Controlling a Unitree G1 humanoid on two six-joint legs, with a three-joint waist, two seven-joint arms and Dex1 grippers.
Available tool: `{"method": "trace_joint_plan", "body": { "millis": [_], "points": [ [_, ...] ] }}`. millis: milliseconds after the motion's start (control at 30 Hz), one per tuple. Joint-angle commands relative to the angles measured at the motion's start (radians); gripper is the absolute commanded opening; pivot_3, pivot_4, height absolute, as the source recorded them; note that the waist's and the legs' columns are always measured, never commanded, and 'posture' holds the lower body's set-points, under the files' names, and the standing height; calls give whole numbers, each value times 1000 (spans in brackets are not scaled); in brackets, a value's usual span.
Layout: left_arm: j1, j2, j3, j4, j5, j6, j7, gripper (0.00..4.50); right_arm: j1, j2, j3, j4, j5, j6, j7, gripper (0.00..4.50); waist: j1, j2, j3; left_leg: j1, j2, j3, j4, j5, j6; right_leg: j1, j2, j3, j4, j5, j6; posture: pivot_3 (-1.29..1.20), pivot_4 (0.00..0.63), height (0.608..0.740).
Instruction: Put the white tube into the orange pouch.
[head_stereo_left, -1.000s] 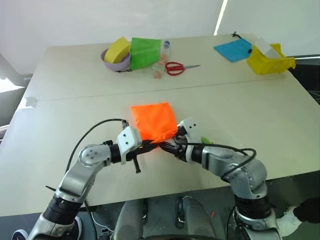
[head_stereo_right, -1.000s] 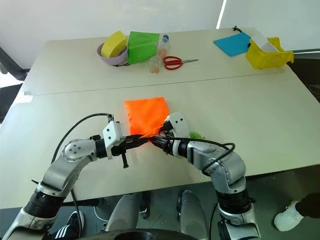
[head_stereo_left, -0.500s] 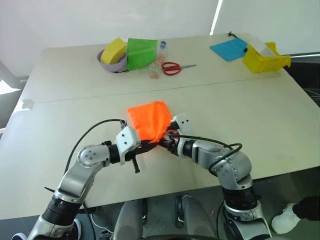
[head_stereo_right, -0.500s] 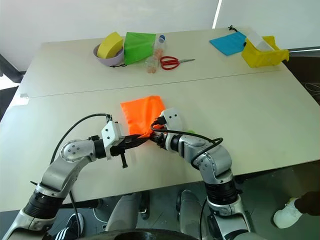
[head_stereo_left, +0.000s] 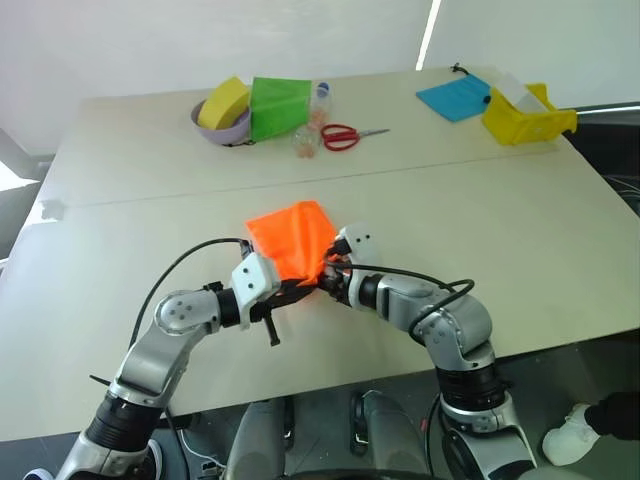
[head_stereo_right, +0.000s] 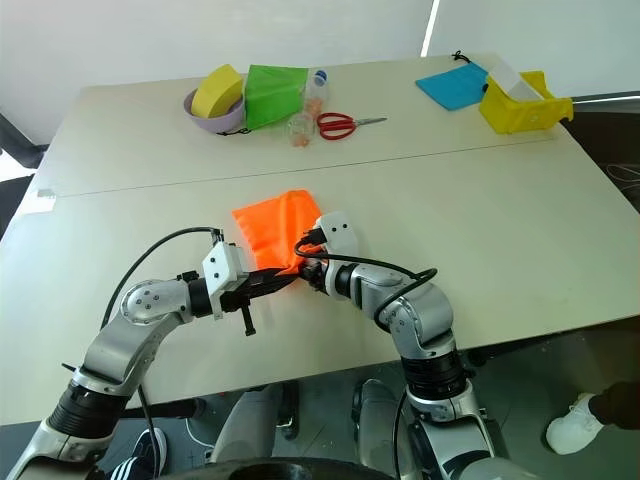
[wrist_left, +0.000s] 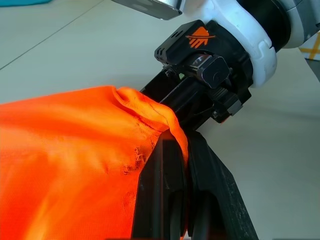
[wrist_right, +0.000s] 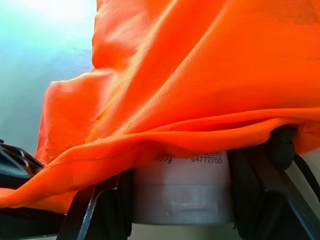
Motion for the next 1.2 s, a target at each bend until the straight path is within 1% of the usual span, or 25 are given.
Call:
{"method": "trace_joint_plan", "body": {
  "millis": [33, 67, 133, 167, 300, 633, 867, 967, 1067, 1133, 1200],
  "points": [
    [2, -6, -16, -25, -3, -22, -7, 0, -15, 4, 40, -15, 25, -24, 54, 2896, -2, 0, 0, 0, 0, 0, 0, 0, 0, 0, 0, 0, 0, 0, 0, 0, 150, 740],
    [3, -6, -17, -25, -2, -22, -8, 0, -14, -1, 46, -16, 18, -28, 56, 3246, -2, 0, -1, 0, 0, 0, 0, 0, 0, 0, 0, 0, 0, 0, 0, 0, 150, 740],
    [6, -5, -18, -26, -3, -22, -11, 0, -10, -8, 52, -23, 20, -31, 69, 4125, 1, 0, -2, 0, 0, 0, 0, 0, 0, 0, 0, 0, 0, 0, 0, 0, 150, 740],
    [8, -4, -18, -27, -4, -21, -12, 0, -7, -15, 57, -33, 25, -27, 80, 4467, 3, 0, -3, 0, 0, 0, 0, 0, 0, 0, -1, 0, 0, 0, 0, 0, 150, 740],
    [10, -3, -15, -29, -4, -21, -14, 0, 6, -28, 34, -70, 51, -2, 100, 4467, 6, 0, -4, 1, 0, 1, 0, -2, -3, 0, -2, 0, -2, 0, 0, 0, 150, 740],
    [8, 4, -13, -25, 1, -23, -14, 0, 38, -144, -3, -197, 110, 62, 184, 4467, 11, 0, -4, -1, -1, 5, -4, 0, 0, -2, -3, 0, -2, -1, 1, 0, 150, 740],
    [3, 10, -18, -22, -1, -27, -10, 0, 40, -266, 18, -258, 133, 42, 261, 4467, 11, 0, -4, -1, -1, 6, -4, 0, 0, -3, -4, 0, -2, -1, 1, 0, 150, 740],
    [2, 12, -18, -19, -2, -28, -8, 0, 38, -332, 38, -259, 106, -1, 290, 4467, 10, 0, -4, -1, 0, 5, -4, 0, 0, -3, -3, 0, -2, -1, 1, 0, 150, 740],
    [2, 12, -19, -19, -3, -26, -4, 0, 32, -326, 30, -211, 79, -30, 267, 4467, 10, 0, -4, -1, 0, 5, -4, 0, 0, -3, -3, 0, -2, -1, 1, 0, 150, 740],
    [3, 14, -22, -22, -3, -24, -3, 0, 41, -359, 41, -211, 70, -64, 299, 4467, 10, 0, -4, -1, 0, 5, -4, 0, 0, -3, -3, 0, -2, -1, 1, 0, 150, 740],
    [4, 16, -22, -24, -4, -24, -3, 0, 52, -378, 5, -211, 92, -68, 324, 4467, 12, 0, -4, -1, 0, 5, -4, 0, 0, -3, -3, 0, -2, -1, 1, 0, 150, 740]
  ]
}}
